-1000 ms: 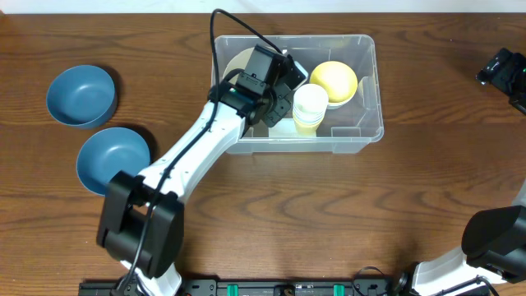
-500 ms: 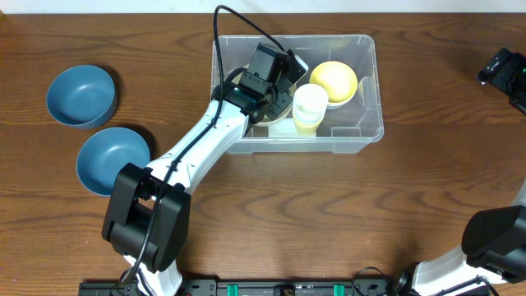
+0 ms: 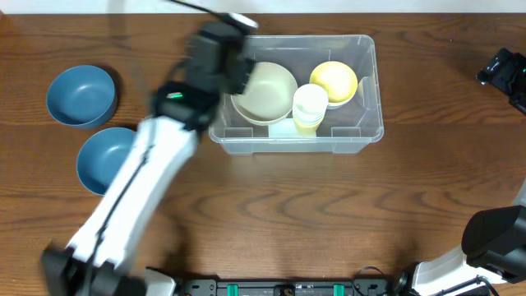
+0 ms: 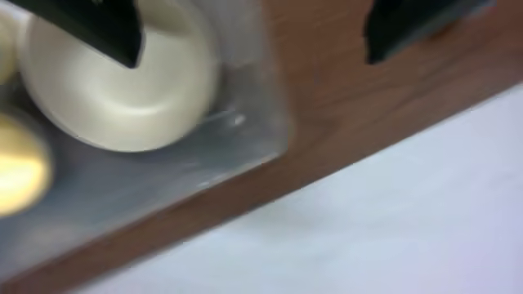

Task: Pack container
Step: 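Release the cream bowl and move the left gripper to the front blue bowl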

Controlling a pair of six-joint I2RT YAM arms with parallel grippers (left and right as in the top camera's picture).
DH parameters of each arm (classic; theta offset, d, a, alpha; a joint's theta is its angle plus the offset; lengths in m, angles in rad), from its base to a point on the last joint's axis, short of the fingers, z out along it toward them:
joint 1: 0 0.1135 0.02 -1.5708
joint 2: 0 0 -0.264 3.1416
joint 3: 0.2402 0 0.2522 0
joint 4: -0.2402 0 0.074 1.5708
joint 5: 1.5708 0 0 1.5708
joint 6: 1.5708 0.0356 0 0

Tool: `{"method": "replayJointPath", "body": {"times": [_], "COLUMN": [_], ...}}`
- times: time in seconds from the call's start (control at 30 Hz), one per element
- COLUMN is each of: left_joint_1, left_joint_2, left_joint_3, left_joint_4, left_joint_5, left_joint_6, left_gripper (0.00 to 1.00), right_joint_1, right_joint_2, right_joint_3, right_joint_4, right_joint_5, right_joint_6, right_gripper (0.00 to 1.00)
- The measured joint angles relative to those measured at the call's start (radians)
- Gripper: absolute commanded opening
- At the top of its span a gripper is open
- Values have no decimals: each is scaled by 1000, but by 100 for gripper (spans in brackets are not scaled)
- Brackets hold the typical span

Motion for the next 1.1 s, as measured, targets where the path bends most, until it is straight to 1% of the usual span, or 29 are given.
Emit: {"method": "replayJointPath", "body": {"times": [0.1,0.2,0.3,0.4,0.53,0.67,0.87,1.03,1.1], "left_joint_1": [112,237,318,377,428,458,463,463,463], "left_joint_2": [-100,-156,-150,-113,-56,2,125,246,285], "left_joint_3": [10,18,15,-5,-51,-94,-119,-120,-121], "left_joint_4": [-137,-327,-475,-550,-584,-572,-548,-532,-525], "left_joint_5": [-24,-45,-47,-37,-27,11,90,123,127], "left_joint_6": [-77,-176,-243,-294,-358,-398,-421,-438,-443], "left_gripper": [99,98,98,98,98,98,98,99,96], "right_joint_1": [0,0,0,0,0,0,0,0,0], "right_joint_2": [0,0,0,0,0,0,0,0,0], "right_joint_3": [0,0,0,0,0,0,0,0,0], "right_joint_4": [0,0,0,0,0,0,0,0,0], "right_joint_5": [0,0,0,0,0,0,0,0,0], "right_joint_6": [0,0,0,0,0,0,0,0,0], "right_gripper": [99,99,99,99,99,99,99,99,99]}}
